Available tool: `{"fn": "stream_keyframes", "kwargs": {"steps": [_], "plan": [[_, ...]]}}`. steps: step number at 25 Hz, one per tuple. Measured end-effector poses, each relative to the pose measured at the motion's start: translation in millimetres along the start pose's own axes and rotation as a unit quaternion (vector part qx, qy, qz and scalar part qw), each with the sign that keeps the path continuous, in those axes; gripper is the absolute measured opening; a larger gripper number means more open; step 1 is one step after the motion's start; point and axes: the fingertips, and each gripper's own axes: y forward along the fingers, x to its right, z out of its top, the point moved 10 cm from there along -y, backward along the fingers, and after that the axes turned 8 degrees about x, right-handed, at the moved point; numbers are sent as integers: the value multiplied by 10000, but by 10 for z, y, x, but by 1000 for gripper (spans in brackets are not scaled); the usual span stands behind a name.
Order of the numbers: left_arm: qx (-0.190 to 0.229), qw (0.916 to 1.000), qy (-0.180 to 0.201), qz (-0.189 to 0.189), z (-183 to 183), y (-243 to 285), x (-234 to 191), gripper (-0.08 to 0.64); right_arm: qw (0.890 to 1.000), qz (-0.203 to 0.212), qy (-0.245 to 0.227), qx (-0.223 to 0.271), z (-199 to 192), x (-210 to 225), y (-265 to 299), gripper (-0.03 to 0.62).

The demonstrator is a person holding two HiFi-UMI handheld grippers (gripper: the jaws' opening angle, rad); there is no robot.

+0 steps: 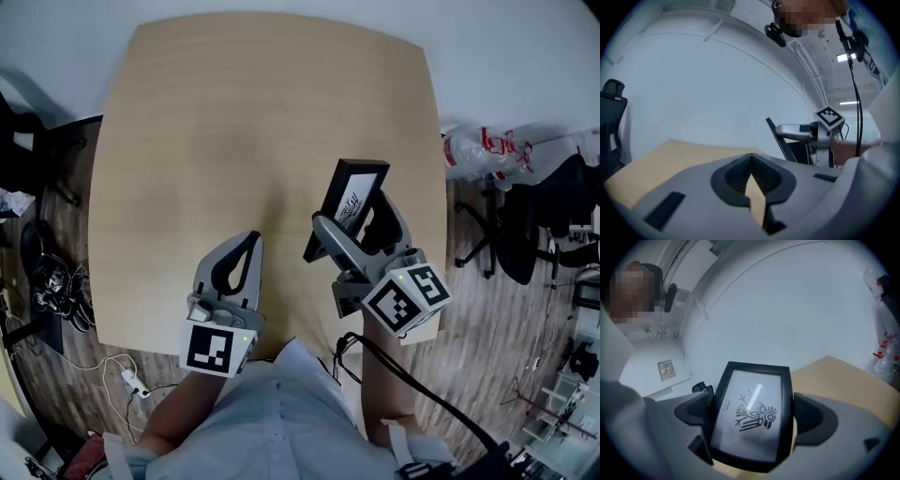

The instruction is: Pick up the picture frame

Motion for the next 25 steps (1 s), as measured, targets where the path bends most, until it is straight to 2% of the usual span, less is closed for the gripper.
{"fn": "stream_keyframes", "kwargs": {"steps": [4, 11, 15, 19, 25], "plan": [[206, 9979, 604, -121, 87, -62, 199, 2, 9965, 611, -59, 573, 290, -156, -226, 569], [845, 9907, 1061, 95, 461, -129, 586, 2, 9806, 1383, -294, 1360, 763, -360, -728, 569], [1179, 9870, 1087, 109, 661, -199, 793, 2, 9704, 1685, -466, 1665, 996, -497, -981, 569], [1513, 9838, 959, 124, 871, -284, 1008, 2, 9610, 1934, -583, 1890, 1169, -573, -1213, 569], [1809, 9788, 953, 135, 1047, -436, 1397, 2, 9522, 2245, -586, 1986, 1281, -609, -1490, 568]]}}
